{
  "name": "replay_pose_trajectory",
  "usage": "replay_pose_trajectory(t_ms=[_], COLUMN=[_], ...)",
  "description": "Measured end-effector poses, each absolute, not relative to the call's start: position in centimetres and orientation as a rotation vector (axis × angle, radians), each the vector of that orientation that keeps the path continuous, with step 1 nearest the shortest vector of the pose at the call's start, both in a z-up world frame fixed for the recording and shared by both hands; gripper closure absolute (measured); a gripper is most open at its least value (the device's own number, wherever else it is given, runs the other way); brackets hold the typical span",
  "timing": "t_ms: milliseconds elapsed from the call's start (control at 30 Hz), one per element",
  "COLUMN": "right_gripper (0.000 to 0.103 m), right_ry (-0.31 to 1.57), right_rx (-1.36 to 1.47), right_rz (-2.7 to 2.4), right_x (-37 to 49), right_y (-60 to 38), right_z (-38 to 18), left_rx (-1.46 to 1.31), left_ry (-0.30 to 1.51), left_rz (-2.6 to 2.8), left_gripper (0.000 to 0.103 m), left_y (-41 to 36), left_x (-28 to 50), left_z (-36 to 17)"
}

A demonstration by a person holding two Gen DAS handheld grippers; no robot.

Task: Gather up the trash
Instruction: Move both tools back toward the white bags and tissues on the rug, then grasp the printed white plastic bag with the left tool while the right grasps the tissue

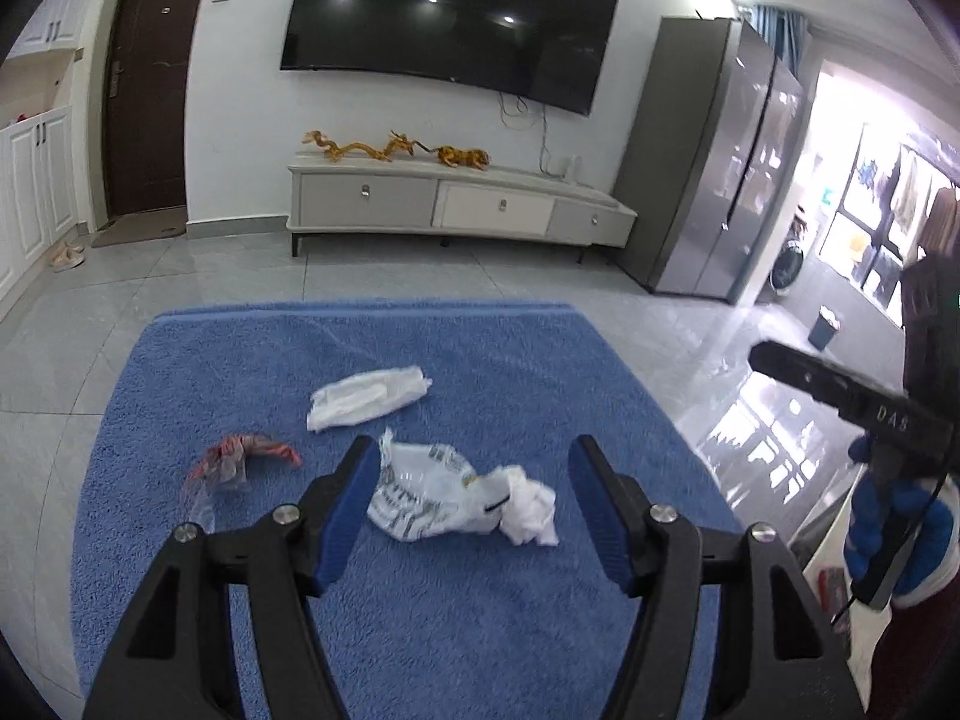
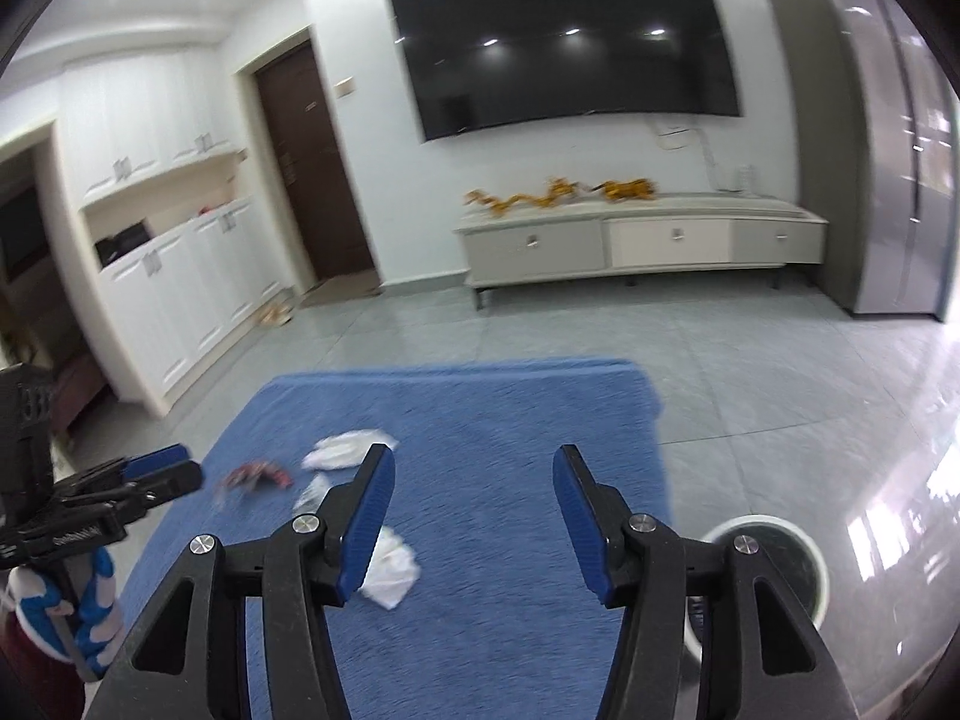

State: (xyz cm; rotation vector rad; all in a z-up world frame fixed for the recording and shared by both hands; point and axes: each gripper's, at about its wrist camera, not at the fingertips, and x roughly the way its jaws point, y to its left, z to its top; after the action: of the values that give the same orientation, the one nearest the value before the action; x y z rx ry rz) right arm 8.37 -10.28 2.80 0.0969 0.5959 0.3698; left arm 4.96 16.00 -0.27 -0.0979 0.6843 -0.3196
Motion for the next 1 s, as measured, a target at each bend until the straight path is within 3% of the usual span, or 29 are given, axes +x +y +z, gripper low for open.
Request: replay_pose_trajectory(t_ms=[367,433,500,600,1000], right_gripper=[0.050,0.050,0.050,0.050,0.051], right_ry=[0.759,0.785,0.801,0.831,0.956], right_rx=[0.034,0.043,0.048,0.045,0.022], right_rz=[0.485,0.493,0.505,0.528,0.623], right_x=[12.1,13.0,12.7,13.1,15.5], right_y=[-5.9,-5.9,-6.0,-5.5,-1.1], right_z=[-3.5,-4.6,-5.3,-6.5,-11.3], left_rx=[0.019,0.019,0.008,-0.047,-0.158], left_ry=[0.818,0.840,0.866,0.884,0.871], left_rz=[-0.407,-0.418,-0.425,-0.435,-0.458], left_gripper=[0.044,0.052,0.070,0.085,0.090], left_y=[12.6,12.4,12.5,13.2,14.8], left_x=[9.3,10.3,11.2,11.9,11.1], left_z=[-7.4,-8.3,-9.3,-10.4,-11.1])
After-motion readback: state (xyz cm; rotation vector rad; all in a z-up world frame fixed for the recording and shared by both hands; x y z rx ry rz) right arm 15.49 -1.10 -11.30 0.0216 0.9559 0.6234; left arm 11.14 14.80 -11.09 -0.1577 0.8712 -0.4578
